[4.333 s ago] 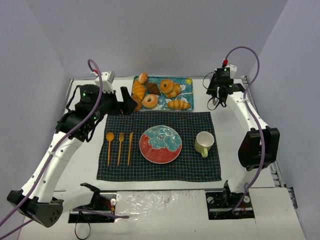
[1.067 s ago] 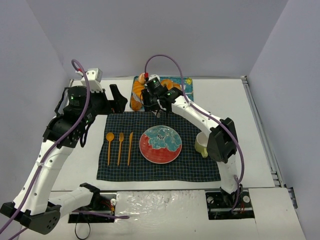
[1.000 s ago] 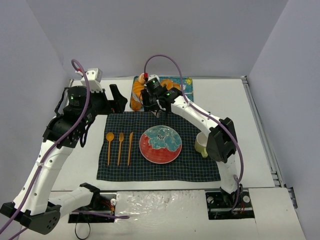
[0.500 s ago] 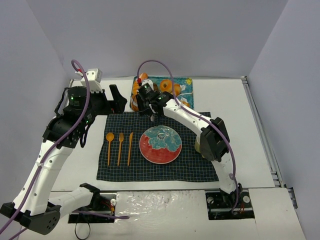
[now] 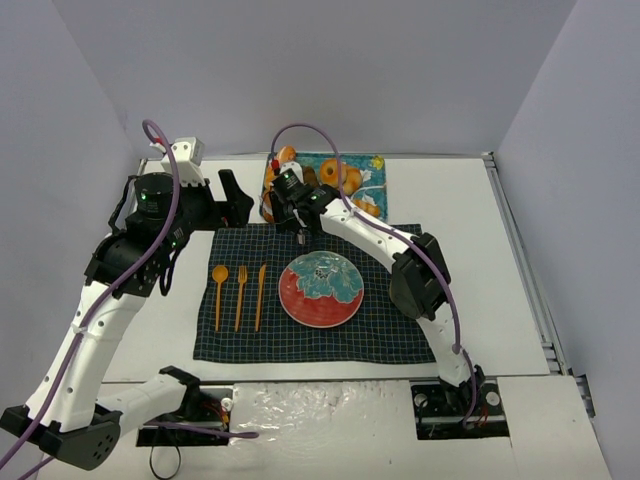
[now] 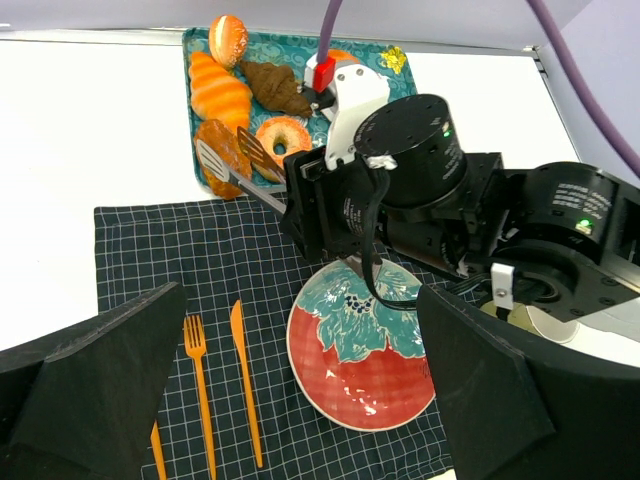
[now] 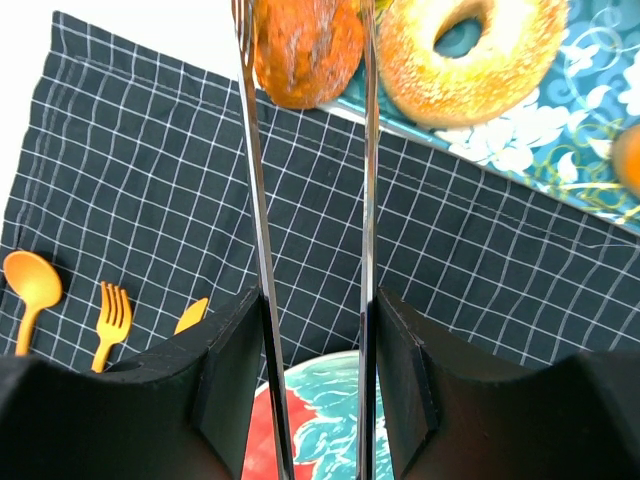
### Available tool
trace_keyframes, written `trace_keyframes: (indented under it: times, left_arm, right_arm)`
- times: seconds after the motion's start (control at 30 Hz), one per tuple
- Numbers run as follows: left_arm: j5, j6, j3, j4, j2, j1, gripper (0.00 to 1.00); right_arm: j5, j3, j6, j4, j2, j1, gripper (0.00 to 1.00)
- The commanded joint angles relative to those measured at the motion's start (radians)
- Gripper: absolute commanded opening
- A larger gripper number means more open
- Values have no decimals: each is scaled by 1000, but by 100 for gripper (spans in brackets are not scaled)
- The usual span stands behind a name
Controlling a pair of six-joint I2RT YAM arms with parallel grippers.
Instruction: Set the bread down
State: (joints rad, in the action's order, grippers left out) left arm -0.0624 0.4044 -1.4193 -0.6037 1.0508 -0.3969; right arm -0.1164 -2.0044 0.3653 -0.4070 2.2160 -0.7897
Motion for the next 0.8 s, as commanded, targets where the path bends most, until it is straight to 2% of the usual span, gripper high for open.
trace_keyframes:
  times: [0.0,0.13,0.3,0.6,0.77]
  left_arm:
    - [0,-11,-44,32,-20,8,97]
    - [0,-13,-43,31,-20,7,97]
    - [1,-12,-36,32,-21,7,97]
    - [-2,-10,-35,37,-18,7,97]
    - [-4,-7,-29,40,-18,7,97]
  right_arm:
    - [-16,-58,1,29,-9,-15,42]
    - [-17,-63,0,28,-2,-16,40]
    - [-16,-62,3,27,0,-16,23]
    - [-41,-42,4,27,-36,-17,18]
    - [-65,-33,4,26,-58,-17,11]
